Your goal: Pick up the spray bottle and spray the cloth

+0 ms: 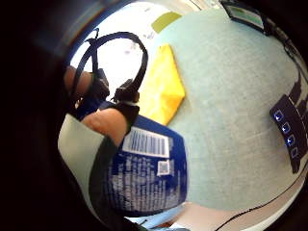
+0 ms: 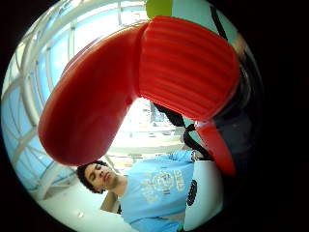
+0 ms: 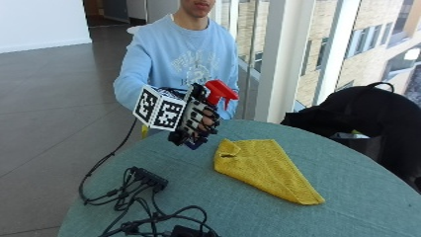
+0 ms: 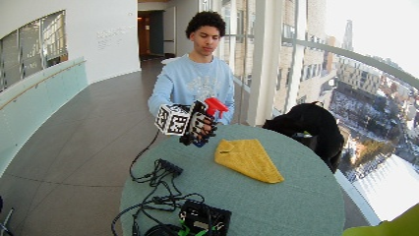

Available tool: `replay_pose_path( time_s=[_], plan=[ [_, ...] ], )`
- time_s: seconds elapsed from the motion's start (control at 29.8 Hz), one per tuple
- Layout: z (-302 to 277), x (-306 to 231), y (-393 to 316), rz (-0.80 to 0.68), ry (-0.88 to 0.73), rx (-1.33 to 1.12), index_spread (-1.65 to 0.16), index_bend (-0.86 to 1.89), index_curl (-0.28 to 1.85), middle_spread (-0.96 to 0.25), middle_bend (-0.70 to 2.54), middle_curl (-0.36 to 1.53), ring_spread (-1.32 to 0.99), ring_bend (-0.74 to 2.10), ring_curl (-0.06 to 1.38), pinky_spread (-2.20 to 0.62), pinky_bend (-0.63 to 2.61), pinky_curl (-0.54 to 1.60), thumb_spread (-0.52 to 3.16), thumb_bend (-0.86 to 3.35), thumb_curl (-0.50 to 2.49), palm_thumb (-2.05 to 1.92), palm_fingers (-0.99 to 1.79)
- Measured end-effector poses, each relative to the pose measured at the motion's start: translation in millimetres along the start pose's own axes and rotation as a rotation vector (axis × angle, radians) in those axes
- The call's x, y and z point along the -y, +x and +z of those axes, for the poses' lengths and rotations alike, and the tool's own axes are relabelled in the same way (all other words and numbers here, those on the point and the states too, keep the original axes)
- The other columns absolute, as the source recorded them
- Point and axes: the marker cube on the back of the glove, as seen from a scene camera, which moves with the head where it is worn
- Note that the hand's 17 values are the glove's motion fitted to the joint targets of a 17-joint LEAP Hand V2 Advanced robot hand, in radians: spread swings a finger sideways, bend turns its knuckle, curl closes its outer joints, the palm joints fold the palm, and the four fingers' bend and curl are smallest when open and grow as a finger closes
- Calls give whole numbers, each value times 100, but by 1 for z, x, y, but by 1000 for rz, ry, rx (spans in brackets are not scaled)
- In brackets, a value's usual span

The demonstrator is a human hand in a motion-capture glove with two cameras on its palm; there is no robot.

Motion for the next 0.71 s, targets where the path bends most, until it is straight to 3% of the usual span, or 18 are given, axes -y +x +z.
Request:
replay_pose_path(
  time_s=[0.71],
  plan=[
    [23,-11,10,186,-138,-120,-23,15,43,-11,25,50,-5,37,41,24,21,36,53,-2,70,107,110]
  ],
)
